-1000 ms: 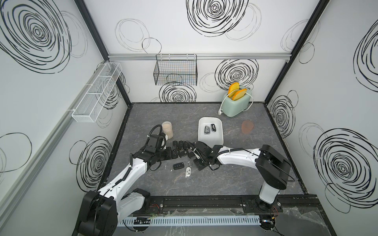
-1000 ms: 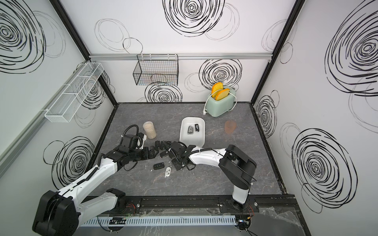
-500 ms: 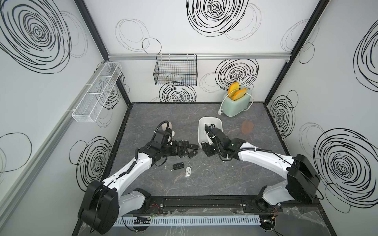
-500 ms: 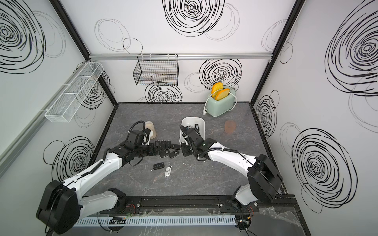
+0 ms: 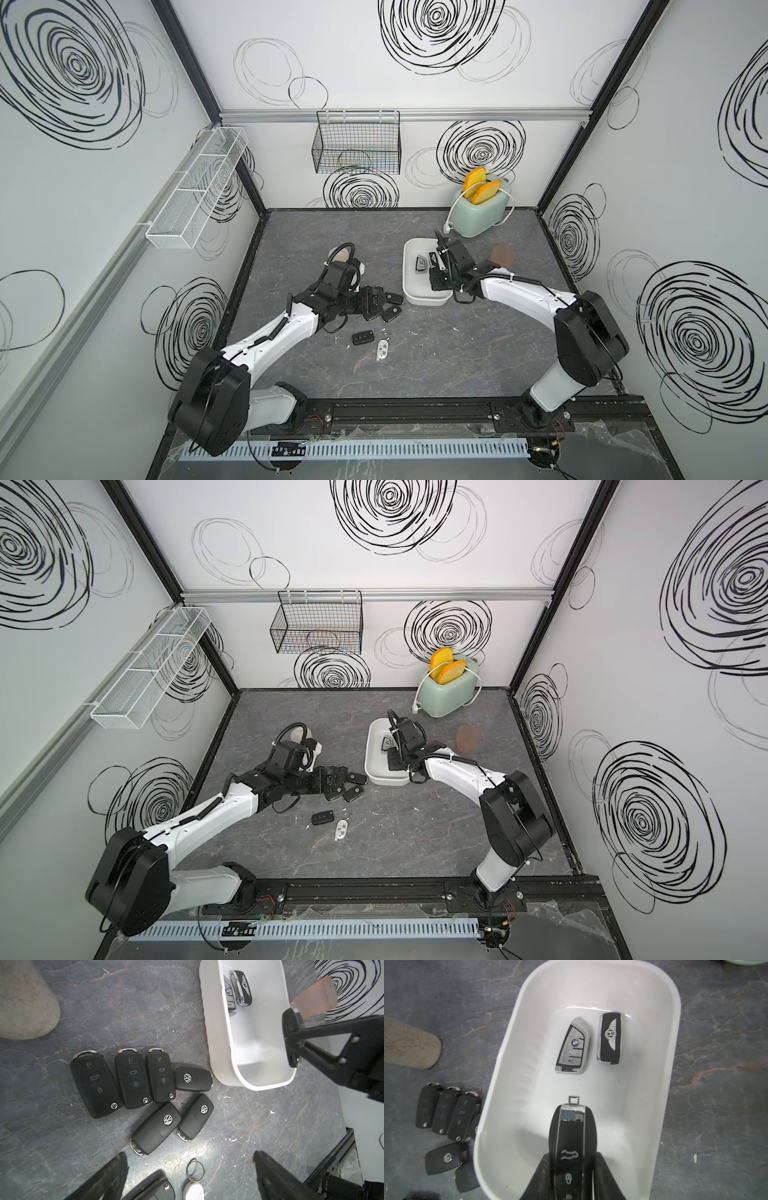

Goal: Place the car key into the storage box
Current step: Place the car key in the storage box.

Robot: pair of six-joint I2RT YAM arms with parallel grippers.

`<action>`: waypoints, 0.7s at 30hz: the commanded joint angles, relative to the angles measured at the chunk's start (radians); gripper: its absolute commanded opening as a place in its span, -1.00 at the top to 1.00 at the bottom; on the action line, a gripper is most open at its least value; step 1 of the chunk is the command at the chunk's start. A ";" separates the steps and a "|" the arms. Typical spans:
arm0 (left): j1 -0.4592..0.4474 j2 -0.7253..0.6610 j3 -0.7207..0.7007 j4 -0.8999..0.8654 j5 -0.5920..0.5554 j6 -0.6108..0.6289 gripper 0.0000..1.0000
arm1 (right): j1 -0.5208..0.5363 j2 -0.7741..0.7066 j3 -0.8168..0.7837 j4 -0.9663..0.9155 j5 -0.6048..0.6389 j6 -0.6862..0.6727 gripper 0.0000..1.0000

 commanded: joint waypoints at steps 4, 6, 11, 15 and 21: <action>-0.006 0.024 -0.036 0.053 -0.082 0.055 -0.96 | -0.051 0.124 0.103 0.008 0.004 -0.019 0.40; -0.007 0.024 -0.040 0.052 -0.083 0.062 -0.96 | -0.058 0.158 0.127 0.001 0.003 -0.022 0.39; -0.009 0.017 -0.029 0.061 -0.093 0.070 -0.96 | -0.064 0.250 0.192 -0.012 0.003 -0.023 0.38; -0.009 0.012 -0.027 0.061 -0.093 0.070 -0.96 | -0.065 0.316 0.241 -0.034 0.019 -0.016 0.37; -0.012 0.017 -0.026 0.065 -0.105 0.070 -0.96 | -0.065 0.362 0.266 -0.048 0.046 0.015 0.36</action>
